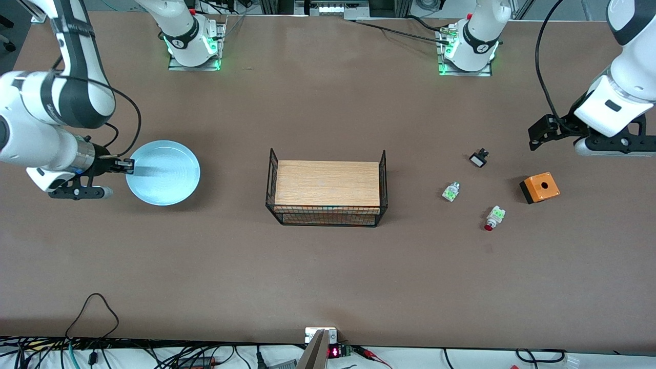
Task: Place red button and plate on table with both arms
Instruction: 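Lower the plate onto the table beside the basket with the right gripper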
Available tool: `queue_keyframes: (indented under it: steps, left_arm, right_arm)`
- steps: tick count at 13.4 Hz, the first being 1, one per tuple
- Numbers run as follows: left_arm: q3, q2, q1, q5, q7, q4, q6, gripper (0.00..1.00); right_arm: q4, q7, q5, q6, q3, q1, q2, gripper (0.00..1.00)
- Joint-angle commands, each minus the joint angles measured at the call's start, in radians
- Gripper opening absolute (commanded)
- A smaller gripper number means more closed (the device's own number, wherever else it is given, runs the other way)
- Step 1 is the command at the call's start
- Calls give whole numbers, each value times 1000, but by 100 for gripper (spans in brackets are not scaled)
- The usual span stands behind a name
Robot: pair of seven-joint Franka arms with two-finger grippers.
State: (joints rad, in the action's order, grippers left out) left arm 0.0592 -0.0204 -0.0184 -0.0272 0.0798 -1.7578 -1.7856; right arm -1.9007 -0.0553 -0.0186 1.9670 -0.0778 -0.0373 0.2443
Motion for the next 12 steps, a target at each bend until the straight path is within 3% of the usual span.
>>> queue_keyframes:
  steps: [1, 6, 10, 11, 12]
  left_arm:
    - [-38, -12, -22, 12, 5, -5, -14, 100]
    - [-27, 16, -12, 12, 11, 40, 3, 100]
    - [-22, 14, -21, 12, 23, 60, 55, 100]
    - [-12, 14, -21, 13, 23, 73, 73, 100]
    - [-10, 14, -21, 13, 21, 76, 86, 100]
  right_arm:
    - [-75, -31, -1, 76, 19, 14, 4, 0]
    - [-332, -99, -3, 367, 19, 57, 12, 0]
    - [-368, -184, -3, 461, 19, 79, 58, 1]
    - [-367, -196, -3, 463, 19, 83, 59, 23]
    - [-363, -189, -3, 457, 19, 85, 55, 99]
